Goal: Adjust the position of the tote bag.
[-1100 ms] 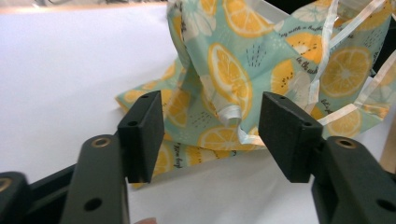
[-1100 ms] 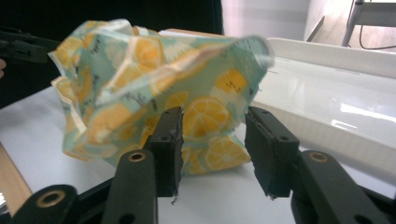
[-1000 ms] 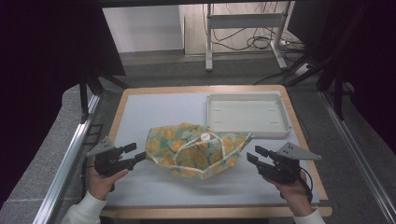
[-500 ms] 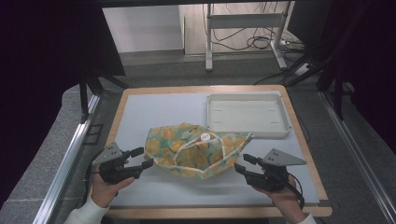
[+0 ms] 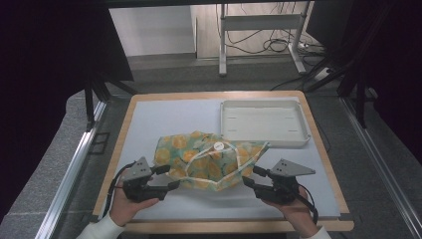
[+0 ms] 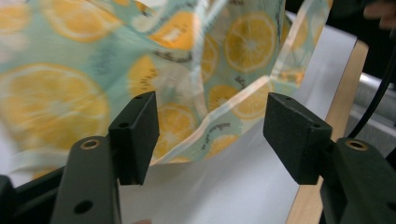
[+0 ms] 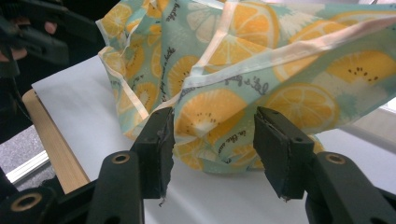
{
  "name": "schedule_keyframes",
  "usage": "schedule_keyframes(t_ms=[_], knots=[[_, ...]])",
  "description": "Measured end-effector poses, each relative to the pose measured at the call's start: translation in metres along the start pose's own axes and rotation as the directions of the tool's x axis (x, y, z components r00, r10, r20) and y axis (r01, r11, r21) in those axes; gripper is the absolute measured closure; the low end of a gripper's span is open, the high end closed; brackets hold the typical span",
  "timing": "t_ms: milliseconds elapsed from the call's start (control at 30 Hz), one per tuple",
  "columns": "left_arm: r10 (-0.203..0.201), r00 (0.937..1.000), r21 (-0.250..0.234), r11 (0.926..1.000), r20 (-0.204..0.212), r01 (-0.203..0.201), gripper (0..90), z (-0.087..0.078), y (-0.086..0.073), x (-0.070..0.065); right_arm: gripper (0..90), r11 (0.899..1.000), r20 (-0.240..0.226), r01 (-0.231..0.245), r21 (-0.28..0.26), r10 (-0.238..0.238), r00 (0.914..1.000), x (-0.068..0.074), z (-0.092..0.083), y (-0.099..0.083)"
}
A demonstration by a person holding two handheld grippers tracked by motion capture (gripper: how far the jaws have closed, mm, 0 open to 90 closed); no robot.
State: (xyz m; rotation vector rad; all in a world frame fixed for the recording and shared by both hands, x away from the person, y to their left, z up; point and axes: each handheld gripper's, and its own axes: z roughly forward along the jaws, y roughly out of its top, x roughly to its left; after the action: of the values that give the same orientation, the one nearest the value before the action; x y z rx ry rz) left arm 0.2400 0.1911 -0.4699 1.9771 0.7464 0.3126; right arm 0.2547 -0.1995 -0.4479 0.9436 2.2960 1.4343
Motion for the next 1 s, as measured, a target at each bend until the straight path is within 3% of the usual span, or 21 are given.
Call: schedule_keyframes(t_ms=[167,300,467,667,733,900,933,1000], knots=[[0.058,0.9976,0.063,0.9962,0.039,-0.060,36.6,0.021,0.004,-0.007,48.2,1.000,0.002,-0.011,-0.001,0.011,0.9999,-0.001,0.000,-0.001],[0.100,0.9927,0.061,0.9927,0.067,-0.104,38.8,0.027,0.010,-0.018,48.3,1.000,0.001,-0.012,0.000,0.012,0.9999,-0.002,0.000,-0.001],[0.142,0.9843,0.095,0.9838,0.104,-0.152,39.2,0.045,0.022,-0.028,48.4,1.000,-0.002,-0.025,0.001,0.025,0.9997,-0.004,0.001,-0.003],[0.136,0.9784,0.138,0.9778,0.156,-0.158,37.9,0.072,0.032,-0.027,48.4,0.999,-0.004,-0.032,-0.001,0.032,0.9995,-0.005,-0.001,-0.004],[0.140,0.9760,0.180,0.9688,0.166,-0.170,37.3,0.085,0.030,-0.029,48.5,0.999,-0.002,-0.035,-0.002,0.035,0.9994,-0.006,-0.002,-0.004],[0.153,0.9766,0.217,0.9587,0.152,-0.184,37.1,0.094,0.022,-0.026,48.9,0.999,-0.002,-0.049,-0.011,0.049,0.9988,-0.009,-0.005,-0.006],[0.148,0.9780,0.216,0.9600,0.147,-0.178,38.7,0.095,0.021,-0.026,48.9,0.998,-0.003,-0.054,-0.011,0.054,0.9985,-0.010,-0.005,-0.006],[0.163,0.9770,0.233,0.9533,0.138,-0.192,42.5,0.098,0.017,-0.025,49.0,0.998,-0.002,-0.057,-0.013,0.056,0.9984,-0.010,-0.005,-0.006]])
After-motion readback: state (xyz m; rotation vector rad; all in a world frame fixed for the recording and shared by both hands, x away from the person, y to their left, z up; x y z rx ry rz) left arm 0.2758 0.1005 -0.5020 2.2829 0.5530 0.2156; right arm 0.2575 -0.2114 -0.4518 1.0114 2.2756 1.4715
